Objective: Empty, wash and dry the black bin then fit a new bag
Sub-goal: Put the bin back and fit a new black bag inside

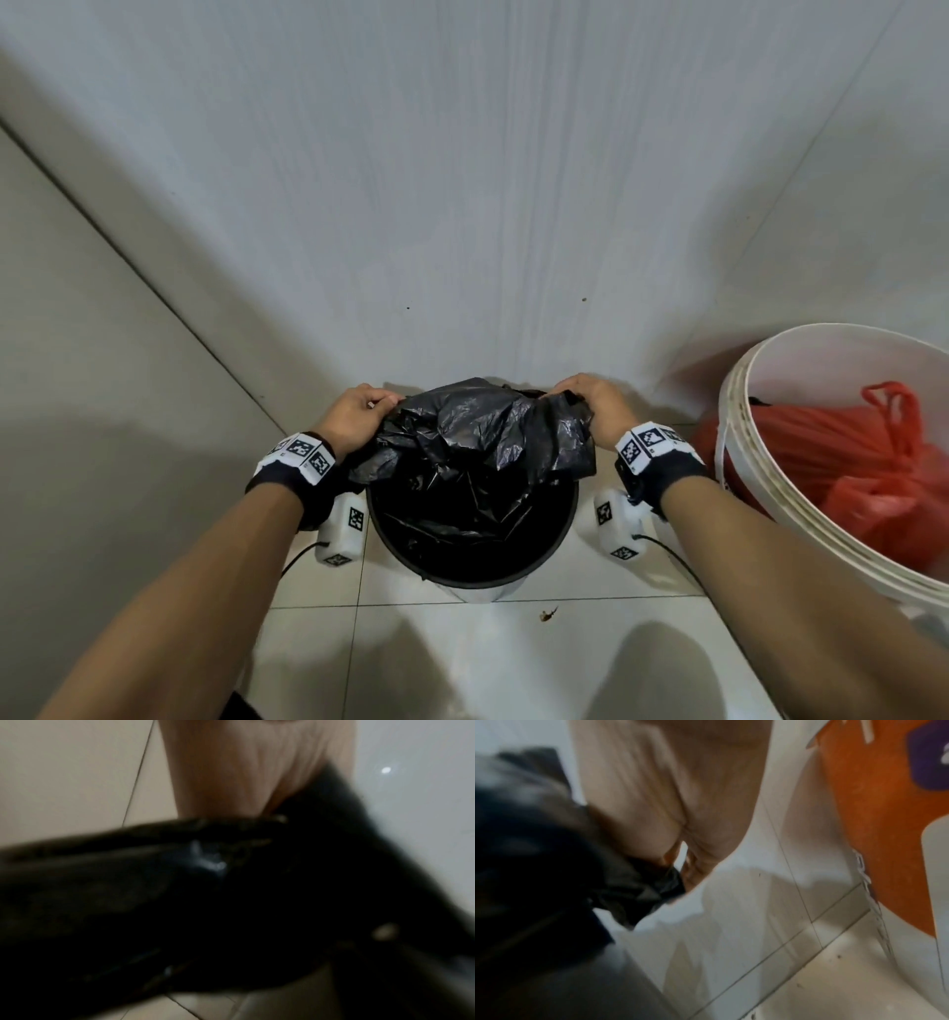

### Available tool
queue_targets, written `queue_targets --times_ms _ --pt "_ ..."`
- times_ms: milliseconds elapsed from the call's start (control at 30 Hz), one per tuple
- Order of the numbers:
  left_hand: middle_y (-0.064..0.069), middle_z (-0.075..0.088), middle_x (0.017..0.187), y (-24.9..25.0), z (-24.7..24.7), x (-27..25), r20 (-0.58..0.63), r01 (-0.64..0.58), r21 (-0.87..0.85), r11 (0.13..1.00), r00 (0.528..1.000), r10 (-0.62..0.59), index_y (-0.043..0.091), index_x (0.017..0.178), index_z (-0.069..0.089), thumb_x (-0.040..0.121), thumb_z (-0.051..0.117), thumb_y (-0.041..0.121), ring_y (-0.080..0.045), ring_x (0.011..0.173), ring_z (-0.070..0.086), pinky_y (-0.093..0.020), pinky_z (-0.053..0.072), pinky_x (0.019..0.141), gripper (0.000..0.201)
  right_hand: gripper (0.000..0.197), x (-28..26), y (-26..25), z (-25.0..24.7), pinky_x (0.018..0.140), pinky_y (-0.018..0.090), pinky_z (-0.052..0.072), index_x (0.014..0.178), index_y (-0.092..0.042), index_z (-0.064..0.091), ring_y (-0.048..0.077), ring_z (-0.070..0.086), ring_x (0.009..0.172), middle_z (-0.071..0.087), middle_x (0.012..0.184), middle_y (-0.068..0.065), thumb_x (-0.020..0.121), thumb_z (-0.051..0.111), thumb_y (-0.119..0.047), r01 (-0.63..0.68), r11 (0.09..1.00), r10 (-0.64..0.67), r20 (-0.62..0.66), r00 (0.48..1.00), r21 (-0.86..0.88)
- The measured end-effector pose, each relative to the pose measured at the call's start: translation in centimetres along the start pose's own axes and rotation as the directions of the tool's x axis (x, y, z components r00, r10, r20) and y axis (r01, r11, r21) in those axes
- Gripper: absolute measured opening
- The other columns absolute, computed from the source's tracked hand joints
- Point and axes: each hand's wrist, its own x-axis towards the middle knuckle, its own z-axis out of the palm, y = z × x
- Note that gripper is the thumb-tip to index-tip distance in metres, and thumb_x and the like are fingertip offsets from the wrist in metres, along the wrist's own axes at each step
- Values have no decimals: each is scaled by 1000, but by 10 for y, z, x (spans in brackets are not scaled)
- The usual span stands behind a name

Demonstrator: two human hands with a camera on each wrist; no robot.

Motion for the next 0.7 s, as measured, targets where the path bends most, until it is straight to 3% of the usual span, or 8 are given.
queue_targets --times_ms 67,133,200,300,367,433,567,700 --pt "4 70 76 2 -6 -5 42 2 29 1000 999 -3 16 81 73 100 54 15 -14 75 67 -21 54 78 27 32 -7 -6 -10 106 35 44 105 -10 74 17 61 108 68 115 3 85 59 10 -26 990 27 -8 1000 138" --pt "4 72 83 3 -12 -8 14 -37 121 992 999 36 23 81 73 98 57 21 -22 84 68 -32 54 84 24 34 -16 -23 -22 101 26 44 93 -21 75 9 61 104 69 107 -7 89 52 4 27 973 27 -232 972 228" --pt "3 63 94 11 -15 -13 -132 -128 221 967 978 159 18 94 74 95 61 17 -21 93 61 -31 46 87 13 35 -25 -53 -31 89 18 46 81 -28 72 5 62 94 69 95 -11 85 51 -1 194 968 -116 -404 907 159" --pt "-4 62 95 28 -11 -20 -223 -279 250 927 916 335 12 96 71 89 64 7 -25 89 61 -34 48 85 11 24 -33 -91 -21 85 19 46 86 -25 72 8 62 88 68 92 -7 89 52 -13 330 943 -334 -202 921 -52" --pt "-6 68 101 31 -2 -23 -41 -332 298 895 932 359 15 103 71 88 65 13 -25 94 64 -36 50 91 17 23 -28 -94 -3 87 30 49 102 -22 69 19 63 94 66 101 0 95 48 -27 264 911 -284 -19 959 -316" --pt "-8 68 117 27 5 -24 121 -315 345 884 949 291 17 121 67 92 61 17 -25 108 63 -34 46 100 29 35 -23 -79 11 91 37 50 123 -20 59 27 60 106 62 115 6 97 43 -38 105 891 -96 42 994 -442" --pt "-4 66 122 22 9 -21 187 -164 135 977 973 137 17 132 58 100 51 13 -17 112 61 -31 42 107 33 47 -19 -47 22 100 39 46 143 -25 35 29 57 118 58 134 8 100 37 -42 49 927 8 150 989 -372" --pt "-5 60 131 23 13 -12 268 -54 11 998 962 49 16 134 56 104 44 20 -19 124 54 -36 33 115 32 54 -14 -41 20 105 34 39 148 -23 32 28 51 127 52 141 8 99 41 -45 54 956 -9 155 988 -290"
